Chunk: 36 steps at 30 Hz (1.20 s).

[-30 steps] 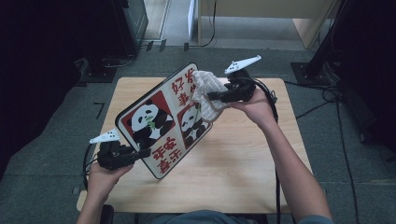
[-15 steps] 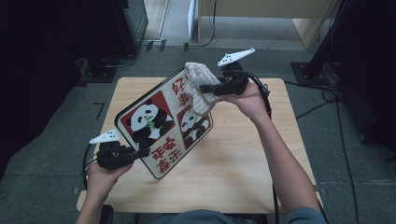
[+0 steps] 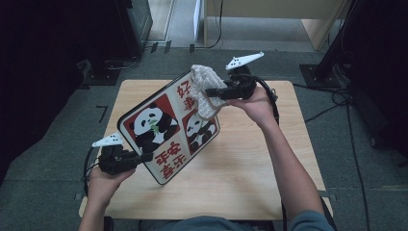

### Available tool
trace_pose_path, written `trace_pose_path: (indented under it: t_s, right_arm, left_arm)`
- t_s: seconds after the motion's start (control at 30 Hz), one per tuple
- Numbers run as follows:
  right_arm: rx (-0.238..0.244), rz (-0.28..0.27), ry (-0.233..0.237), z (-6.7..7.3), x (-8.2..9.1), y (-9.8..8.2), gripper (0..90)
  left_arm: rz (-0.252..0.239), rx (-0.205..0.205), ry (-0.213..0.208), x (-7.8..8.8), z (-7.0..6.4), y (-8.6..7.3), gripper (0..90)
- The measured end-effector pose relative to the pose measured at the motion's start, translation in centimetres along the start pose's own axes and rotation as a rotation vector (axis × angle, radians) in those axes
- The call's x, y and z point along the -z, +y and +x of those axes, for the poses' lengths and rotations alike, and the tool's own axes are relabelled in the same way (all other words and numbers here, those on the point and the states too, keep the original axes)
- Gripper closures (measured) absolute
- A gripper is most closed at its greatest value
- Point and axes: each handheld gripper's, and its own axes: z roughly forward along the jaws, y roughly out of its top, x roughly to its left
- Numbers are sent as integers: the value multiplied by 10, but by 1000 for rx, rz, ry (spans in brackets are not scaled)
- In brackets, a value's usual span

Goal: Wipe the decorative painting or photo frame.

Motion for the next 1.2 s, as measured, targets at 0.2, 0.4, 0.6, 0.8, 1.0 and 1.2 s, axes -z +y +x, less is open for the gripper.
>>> trace_pose_path:
  t_s: [0.2,0.4,0.6,0.8,1.0,1.2]
  right_arm:
    - [-12,-3,12,-1,-7,-9,640]
    - [-2,-3,2,1,-11,-17,638]
    - [-5,-10,0,2,-12,-23,637]
    - [-9,-1,8,0,-14,-27,637]
    - [-20,10,11,-2,-18,-33,637]
    - [-16,18,10,-2,-19,-37,637]
  left_arm:
    - [6,6,1,1,-2,-1,771]
    - [6,3,-2,1,-2,-2,769]
    - [8,-5,-2,2,-2,-1,769]
    - [9,-1,3,2,-2,-1,771]
    - [7,2,7,2,-3,-1,772]
    - [5,2,5,2,-3,-2,771]
